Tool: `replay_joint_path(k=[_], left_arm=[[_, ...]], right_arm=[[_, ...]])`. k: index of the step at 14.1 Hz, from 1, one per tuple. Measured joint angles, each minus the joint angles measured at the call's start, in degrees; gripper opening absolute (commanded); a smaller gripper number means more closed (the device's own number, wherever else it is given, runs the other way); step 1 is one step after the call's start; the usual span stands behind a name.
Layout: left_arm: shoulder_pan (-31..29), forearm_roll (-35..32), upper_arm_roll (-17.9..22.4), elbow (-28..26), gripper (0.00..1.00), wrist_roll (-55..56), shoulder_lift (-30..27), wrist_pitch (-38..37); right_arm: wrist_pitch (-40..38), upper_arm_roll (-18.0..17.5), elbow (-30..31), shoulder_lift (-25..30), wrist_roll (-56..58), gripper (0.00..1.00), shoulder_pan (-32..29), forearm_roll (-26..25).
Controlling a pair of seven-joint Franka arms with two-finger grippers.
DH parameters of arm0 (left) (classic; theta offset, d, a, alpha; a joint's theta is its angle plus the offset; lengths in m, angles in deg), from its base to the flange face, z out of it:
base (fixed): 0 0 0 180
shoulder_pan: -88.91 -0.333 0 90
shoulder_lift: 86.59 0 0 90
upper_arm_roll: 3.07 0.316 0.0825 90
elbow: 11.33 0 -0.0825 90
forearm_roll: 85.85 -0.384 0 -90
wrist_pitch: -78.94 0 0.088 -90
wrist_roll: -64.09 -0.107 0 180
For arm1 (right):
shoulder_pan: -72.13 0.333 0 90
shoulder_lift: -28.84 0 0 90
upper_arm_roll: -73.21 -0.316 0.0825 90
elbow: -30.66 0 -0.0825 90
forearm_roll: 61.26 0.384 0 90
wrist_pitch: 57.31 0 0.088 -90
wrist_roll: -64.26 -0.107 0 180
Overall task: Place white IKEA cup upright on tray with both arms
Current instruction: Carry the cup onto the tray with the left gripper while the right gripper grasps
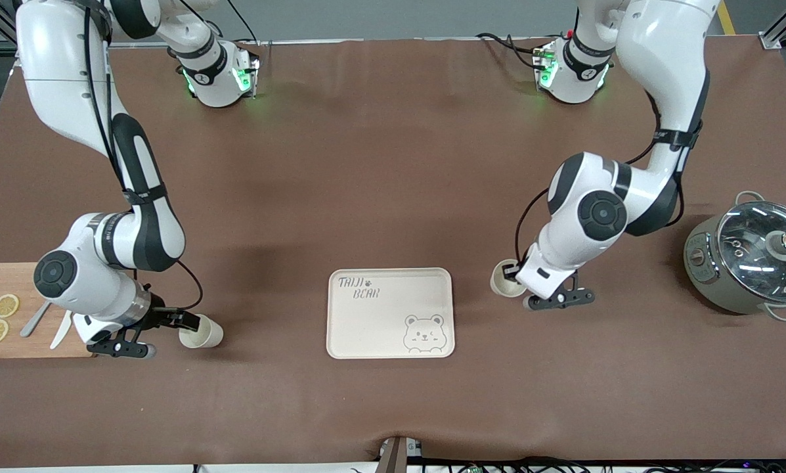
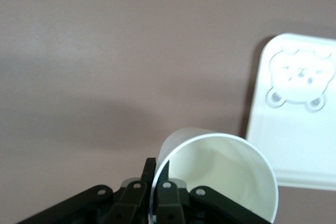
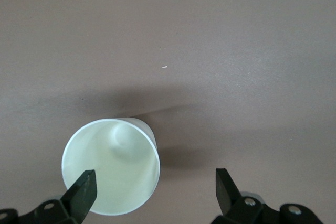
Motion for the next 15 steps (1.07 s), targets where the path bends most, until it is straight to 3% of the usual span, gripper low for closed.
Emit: replay_joint_path(k=[8, 14, 15], left_arm=[[7.42, 0.0, 0.25, 13.02, 0.0, 12.32, 10.57, -0.39], [11.19, 0.0, 1.28, 15.06, 0.0, 15.01, 14.47, -0.37], [12.46, 0.0, 2.42, 15.32, 0.0, 15.08, 15.3, -0.17]], right_arm=[[5.18, 0.1, -0.42, -3.24, 2.11, 1.0, -0.23, 0.0], [7.89, 0.07, -0.43, -4.36, 2.11, 1.0, -0.2, 0.02], [7.91, 0.07, -0.44, -4.41, 2.11, 0.84, -0.19, 0.02]])
